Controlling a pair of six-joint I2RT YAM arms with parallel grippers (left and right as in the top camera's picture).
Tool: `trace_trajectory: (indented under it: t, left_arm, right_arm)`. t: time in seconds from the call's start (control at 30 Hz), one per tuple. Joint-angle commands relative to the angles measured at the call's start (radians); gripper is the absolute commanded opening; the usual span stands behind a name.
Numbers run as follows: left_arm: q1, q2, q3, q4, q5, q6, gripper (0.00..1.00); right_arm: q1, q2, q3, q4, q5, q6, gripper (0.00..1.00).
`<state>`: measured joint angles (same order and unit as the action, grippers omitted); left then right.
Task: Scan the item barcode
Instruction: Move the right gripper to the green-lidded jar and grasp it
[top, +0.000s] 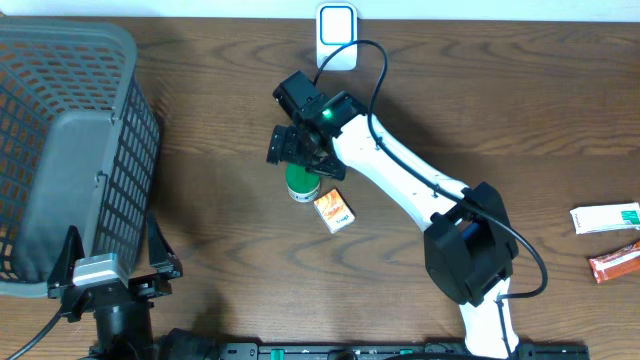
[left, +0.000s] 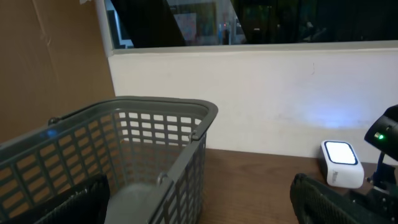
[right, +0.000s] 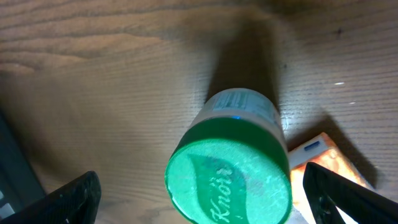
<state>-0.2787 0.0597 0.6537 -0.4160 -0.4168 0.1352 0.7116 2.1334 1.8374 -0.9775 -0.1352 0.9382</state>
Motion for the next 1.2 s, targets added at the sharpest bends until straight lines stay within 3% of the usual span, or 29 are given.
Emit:
trace_trajectory:
  t: [0.0,0.67,1.0,1.17]
  left_arm:
    - [-0.004,-0.011,-0.002,0.013,0.006,0.013,0.91]
    - [-0.004,-0.026,-0.002,0.017,0.006,0.013,0.91]
    - [-0.004,-0.039,-0.002,0.016,0.006,0.013,0.91]
    - [-0.004,-0.039,-0.002,0.016,0.006,0.013,0.91]
  right_arm:
    - [0.017,0.024,0.015,-0.003,0.043,-0.012,0.99]
    - [0.030,0.122,0.015,-0.040,0.056,-0.003,0.96]
    - [0.063,0.158,0.015,-0.027,0.029,0.012,0.91]
    - [0.061,0.158,0.015,-0.028,0.034,0.034,0.83]
